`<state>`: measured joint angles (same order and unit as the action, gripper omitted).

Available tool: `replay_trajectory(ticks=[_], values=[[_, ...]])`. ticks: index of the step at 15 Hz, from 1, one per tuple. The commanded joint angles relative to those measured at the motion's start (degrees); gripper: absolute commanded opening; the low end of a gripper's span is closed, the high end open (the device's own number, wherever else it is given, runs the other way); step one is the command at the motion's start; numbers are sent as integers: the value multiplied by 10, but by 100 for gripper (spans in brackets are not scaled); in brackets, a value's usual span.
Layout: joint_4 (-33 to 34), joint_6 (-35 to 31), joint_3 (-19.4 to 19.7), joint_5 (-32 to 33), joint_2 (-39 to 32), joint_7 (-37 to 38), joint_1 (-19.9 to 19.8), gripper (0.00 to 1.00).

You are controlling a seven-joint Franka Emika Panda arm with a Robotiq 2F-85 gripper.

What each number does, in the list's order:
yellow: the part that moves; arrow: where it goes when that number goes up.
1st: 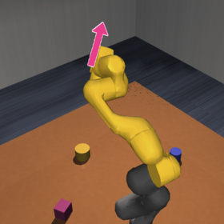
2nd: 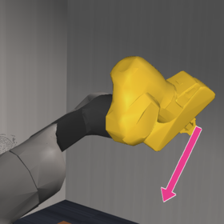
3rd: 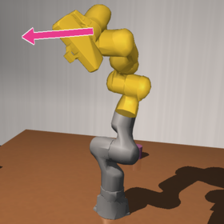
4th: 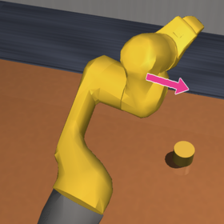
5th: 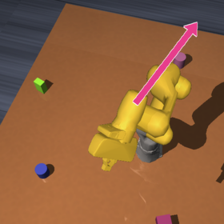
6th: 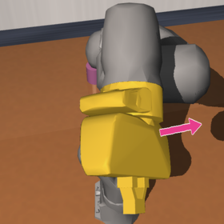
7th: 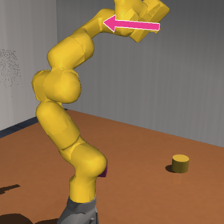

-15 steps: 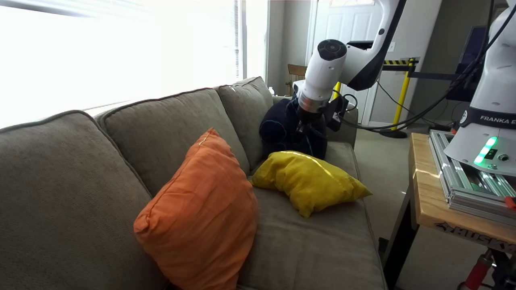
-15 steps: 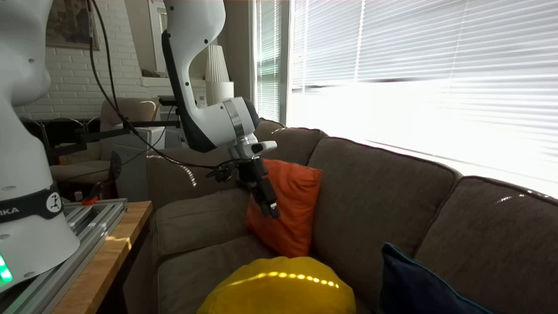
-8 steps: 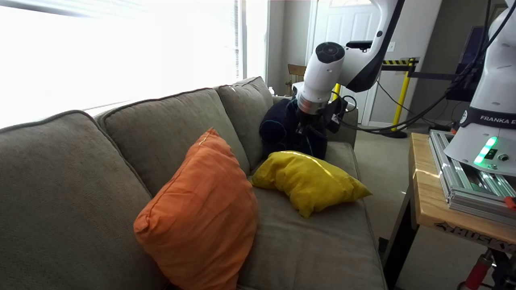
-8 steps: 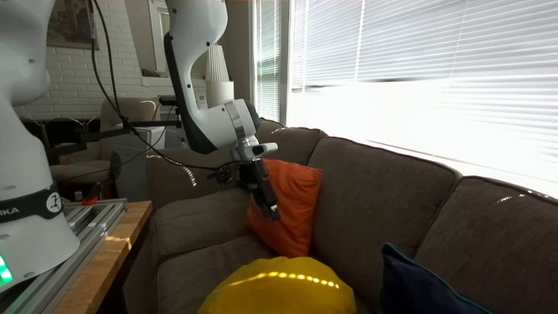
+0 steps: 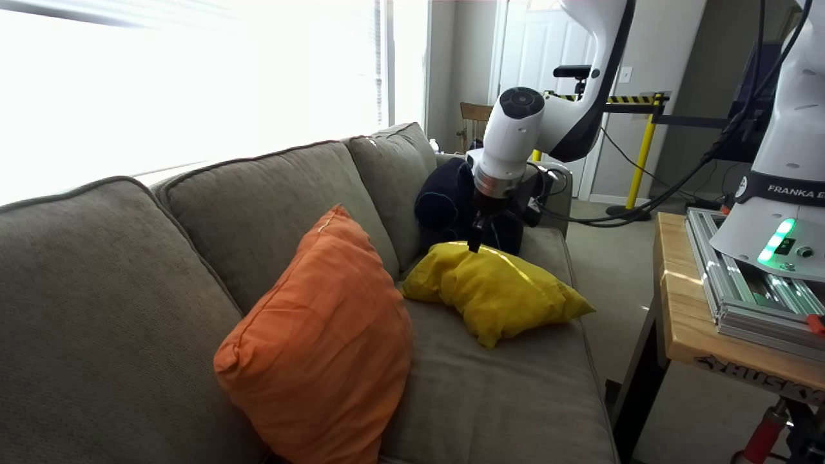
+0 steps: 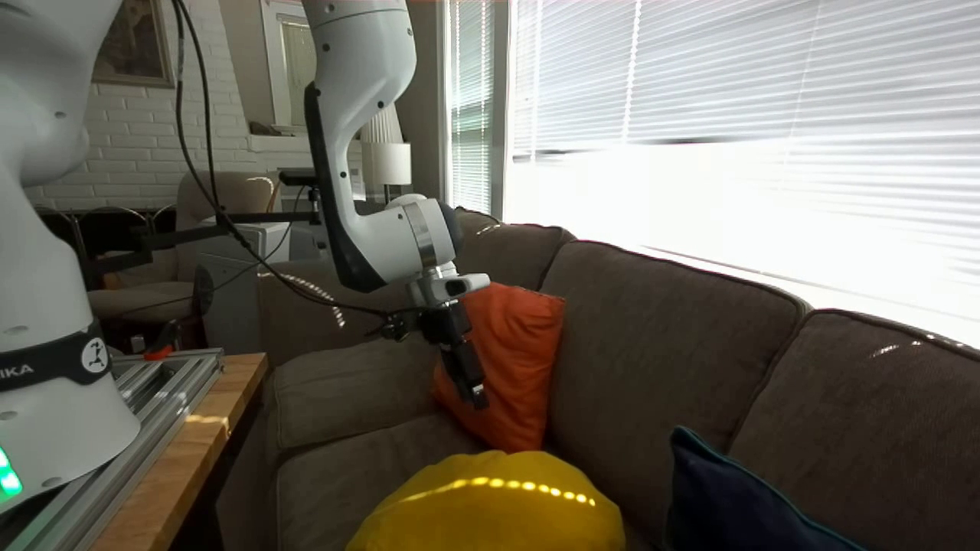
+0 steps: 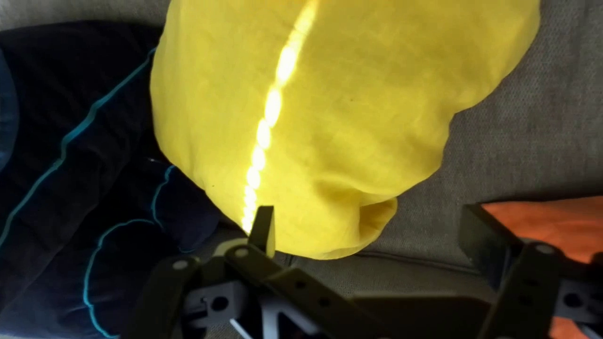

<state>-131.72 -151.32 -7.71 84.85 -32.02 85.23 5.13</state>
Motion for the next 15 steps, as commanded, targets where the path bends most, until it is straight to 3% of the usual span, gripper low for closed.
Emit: replay_trajectory(ticks=[1, 4, 6, 15], values=[[36, -77, 10, 53, -51, 22, -17, 100], [56, -62, 24, 73, -80, 25, -9, 100], [70, -19, 35, 69, -99, 43, 4, 100], [123, -11, 41, 74, -164, 153, 8, 100]])
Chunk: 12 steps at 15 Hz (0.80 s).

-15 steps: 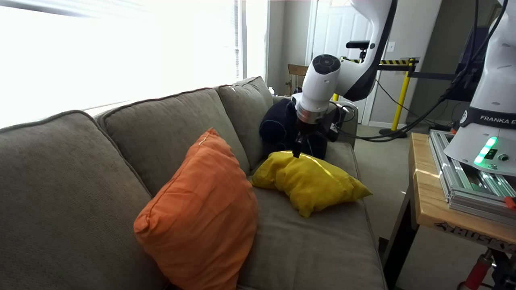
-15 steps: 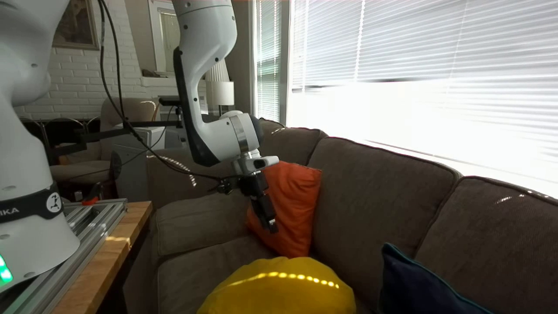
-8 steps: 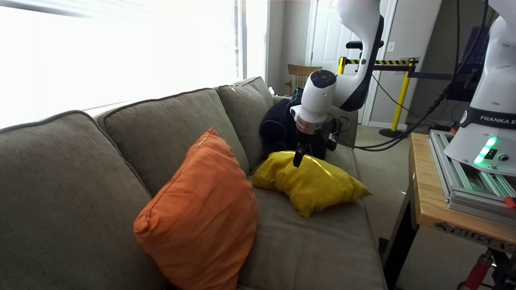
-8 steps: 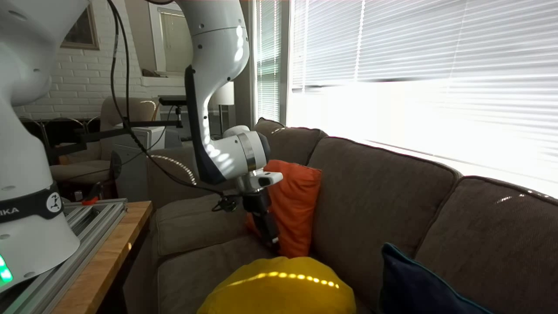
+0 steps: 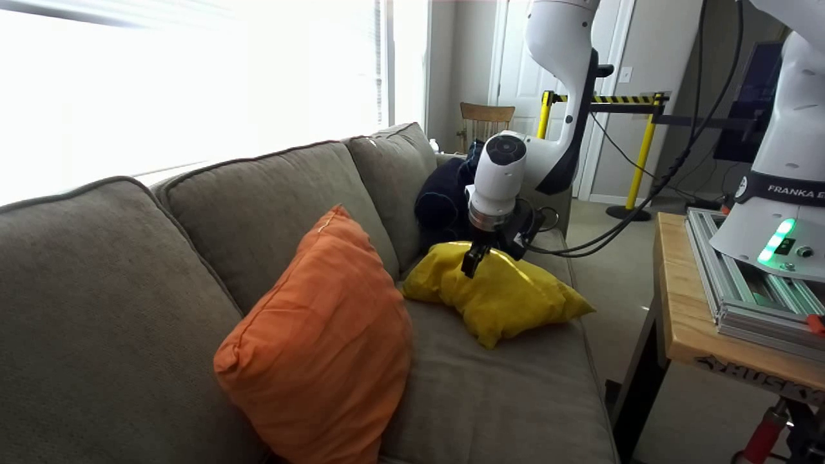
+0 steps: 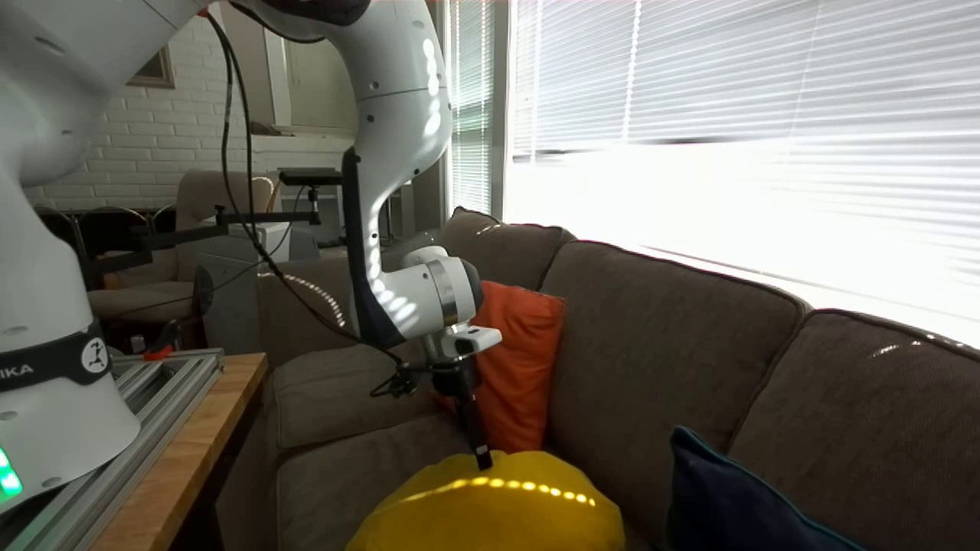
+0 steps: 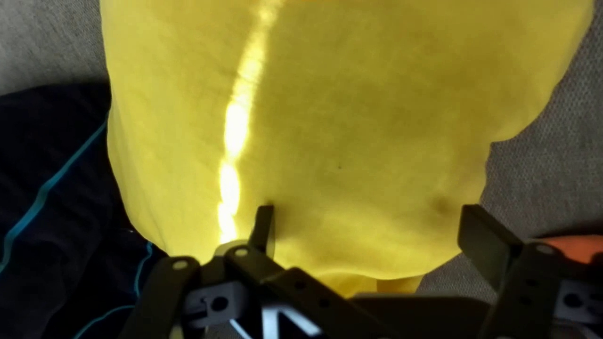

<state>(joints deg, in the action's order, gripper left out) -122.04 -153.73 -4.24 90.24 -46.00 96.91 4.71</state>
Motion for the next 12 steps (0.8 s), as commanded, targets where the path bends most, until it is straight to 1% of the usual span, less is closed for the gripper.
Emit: replay_trajectory(ticks=[1, 5, 6, 7, 8, 11, 12], values=[[30, 19, 7, 19, -31, 33, 13, 100], [41, 38, 13, 25, -57, 20, 20, 99], [44, 43, 14, 28, -63, 20, 22, 75], [45, 49, 15, 26, -69, 14, 24, 75], [47, 51, 15, 26, -72, 14, 25, 70], [39, 55, 11, 6, -60, 11, 20, 46], [36, 64, -1, 5, -52, 8, 7, 40]])
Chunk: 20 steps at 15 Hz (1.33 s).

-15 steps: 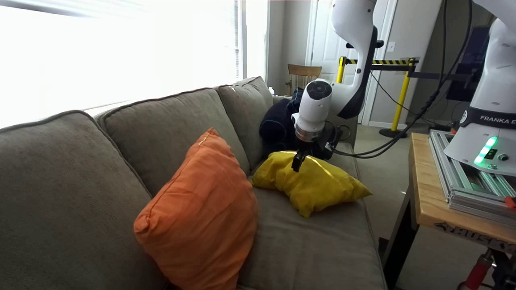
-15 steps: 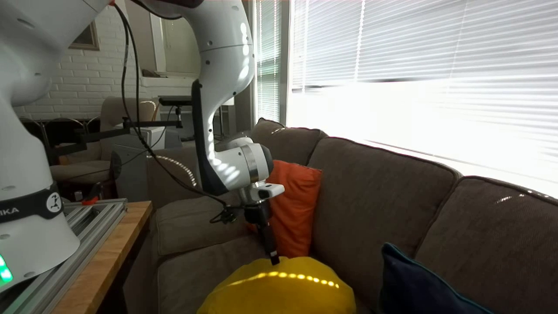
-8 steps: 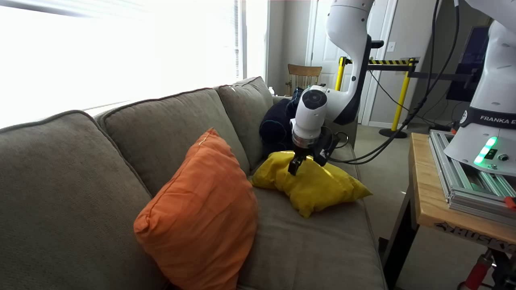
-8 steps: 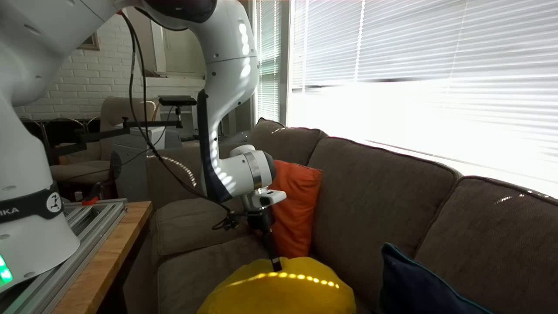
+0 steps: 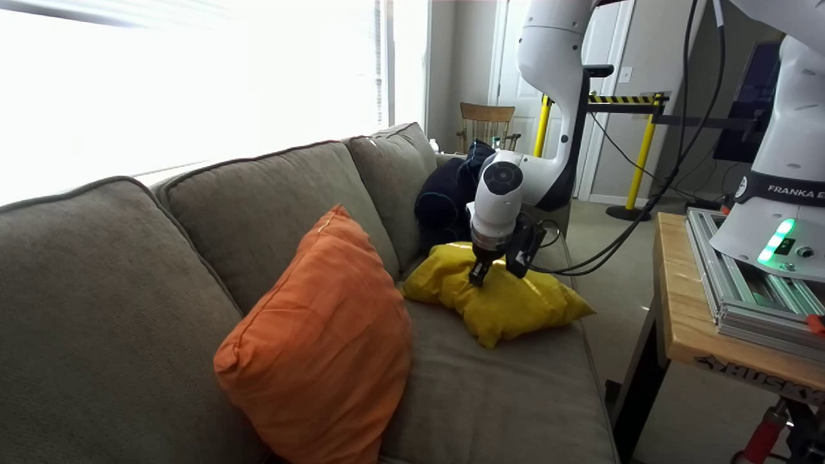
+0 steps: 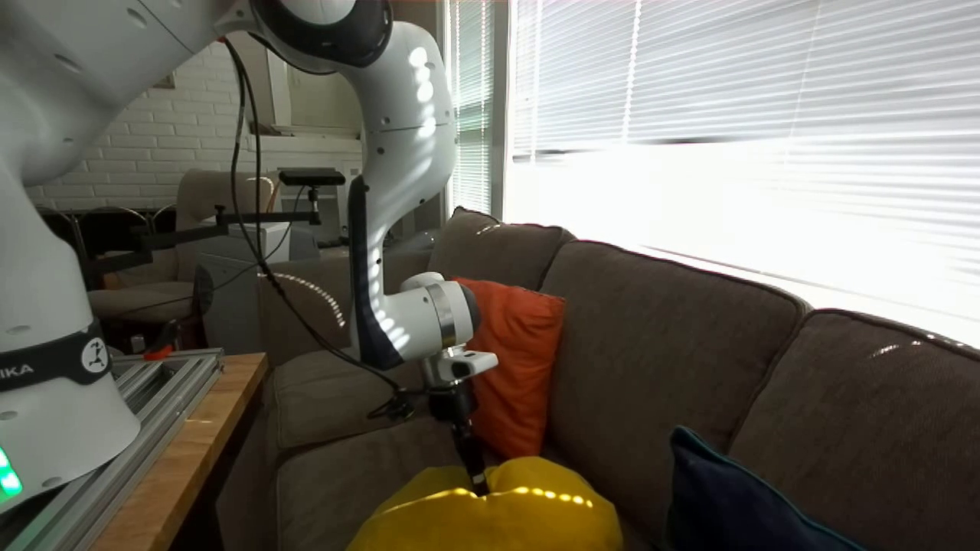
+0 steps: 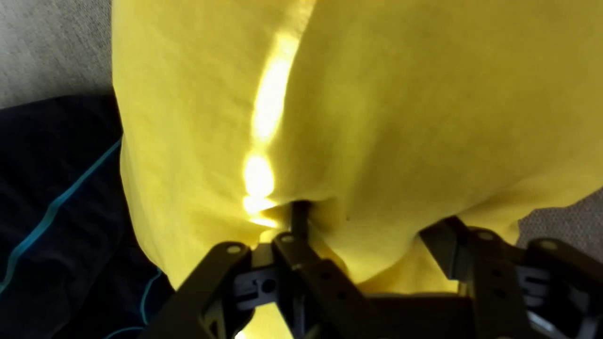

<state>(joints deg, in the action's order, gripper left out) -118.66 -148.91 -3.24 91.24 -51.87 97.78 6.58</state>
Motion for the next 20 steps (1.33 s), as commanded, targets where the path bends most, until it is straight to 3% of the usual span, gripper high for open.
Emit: replay_trajectory(ticks=[1, 6, 15, 20], values=[[-3, 18, -11, -9, 18, -3, -14, 32], [-55, 7, -15, -61, 107, -27, -46, 1], [-140, -7, -11, -115, 238, -55, -63, 0], [-176, -23, -10, -142, 335, -12, -76, 0]])
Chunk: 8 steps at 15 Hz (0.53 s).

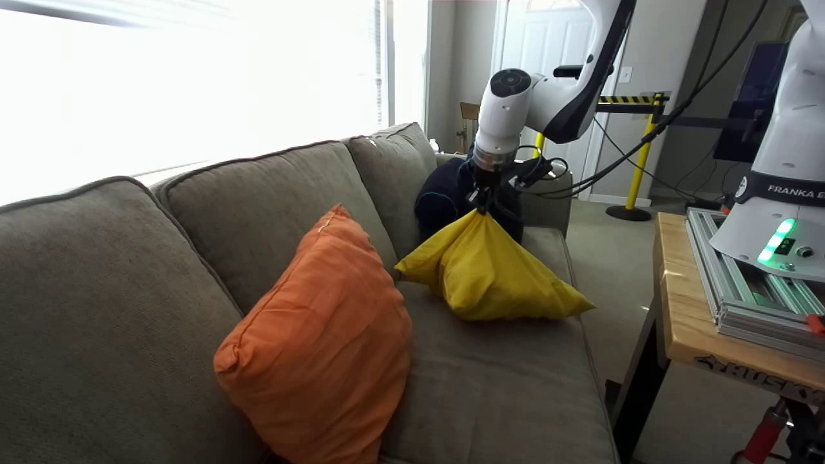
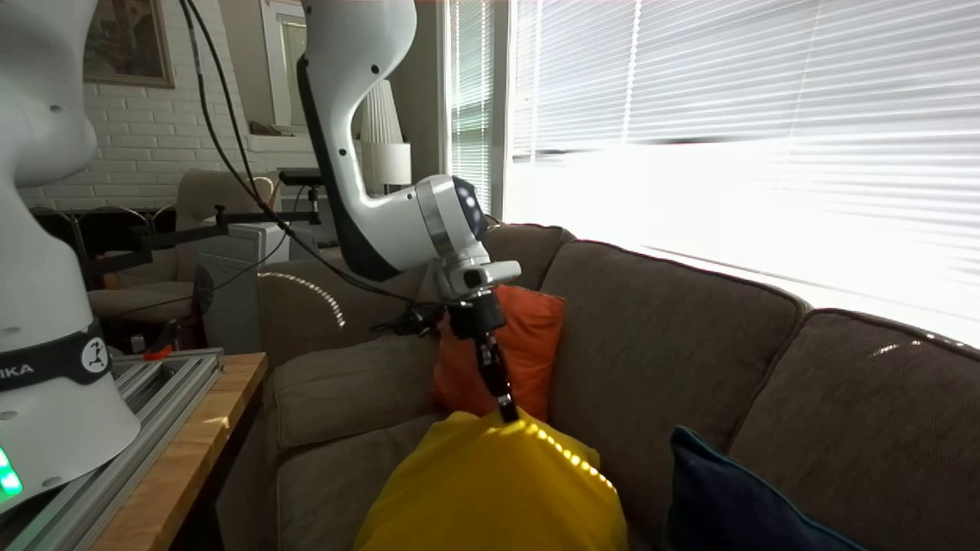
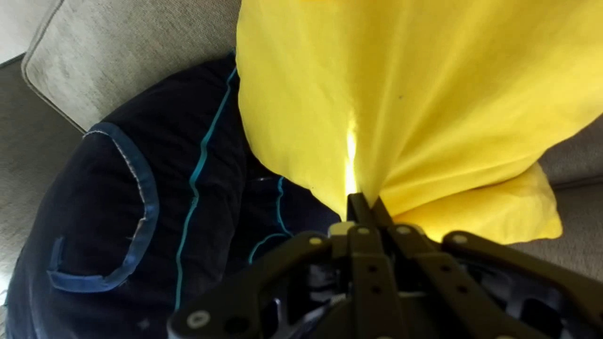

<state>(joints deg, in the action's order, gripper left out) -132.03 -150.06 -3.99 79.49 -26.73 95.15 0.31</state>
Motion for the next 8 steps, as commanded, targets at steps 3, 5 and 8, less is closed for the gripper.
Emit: replay_trajectory(ticks=[3, 5, 8], values=[[-49, -3, 3, -20, 133, 59, -16, 0], [-53, 2, 6, -8, 162, 96, -13, 0], [-43, 22, 4, 4, 181, 149, -3, 0]])
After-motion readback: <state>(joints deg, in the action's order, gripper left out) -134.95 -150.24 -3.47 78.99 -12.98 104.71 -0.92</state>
